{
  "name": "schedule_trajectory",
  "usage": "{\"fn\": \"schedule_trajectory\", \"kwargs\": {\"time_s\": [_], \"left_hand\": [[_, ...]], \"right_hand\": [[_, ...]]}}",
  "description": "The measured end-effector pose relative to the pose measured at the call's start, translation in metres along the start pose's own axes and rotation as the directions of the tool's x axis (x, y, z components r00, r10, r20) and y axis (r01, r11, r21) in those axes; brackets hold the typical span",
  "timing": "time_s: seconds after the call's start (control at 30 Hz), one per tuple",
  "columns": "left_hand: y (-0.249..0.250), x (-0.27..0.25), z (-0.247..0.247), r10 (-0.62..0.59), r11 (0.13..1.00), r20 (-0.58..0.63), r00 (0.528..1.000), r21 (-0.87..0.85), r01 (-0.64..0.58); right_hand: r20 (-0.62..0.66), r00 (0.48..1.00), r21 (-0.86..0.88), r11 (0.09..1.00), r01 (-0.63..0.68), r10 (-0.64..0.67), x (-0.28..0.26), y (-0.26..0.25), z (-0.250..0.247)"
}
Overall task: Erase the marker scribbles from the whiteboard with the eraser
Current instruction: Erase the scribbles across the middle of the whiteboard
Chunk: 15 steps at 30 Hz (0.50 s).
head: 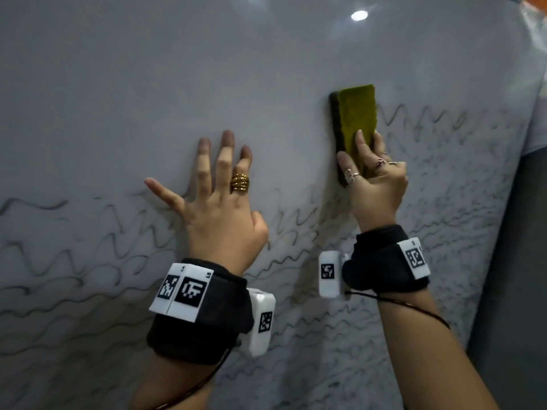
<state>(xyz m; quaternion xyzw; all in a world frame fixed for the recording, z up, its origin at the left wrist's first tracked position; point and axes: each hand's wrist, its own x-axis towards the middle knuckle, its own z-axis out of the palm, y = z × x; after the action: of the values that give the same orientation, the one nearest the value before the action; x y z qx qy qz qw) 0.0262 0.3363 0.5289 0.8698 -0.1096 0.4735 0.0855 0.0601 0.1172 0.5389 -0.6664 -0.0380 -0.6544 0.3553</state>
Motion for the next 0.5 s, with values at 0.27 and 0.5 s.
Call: {"fn": "schedule_trajectory", "kwargs": {"time_s": [0.27, 0.5], "left_hand": [[0.013, -0.001, -0.002, -0.056, 0.993, 0.033, 0.998, -0.098, 0.059], [0.021, -0.001, -0.005, -0.105, 0.985, 0.029, 0.994, -0.133, 0.108]], "right_hand": [[0.045, 0.976, -0.176, 0.960, 0.220, -0.215, -0.022, -0.029, 0.015], [0.097, 0.978, -0.182, 0.963, 0.199, -0.184, -0.003, -0.014, 0.002]]}}
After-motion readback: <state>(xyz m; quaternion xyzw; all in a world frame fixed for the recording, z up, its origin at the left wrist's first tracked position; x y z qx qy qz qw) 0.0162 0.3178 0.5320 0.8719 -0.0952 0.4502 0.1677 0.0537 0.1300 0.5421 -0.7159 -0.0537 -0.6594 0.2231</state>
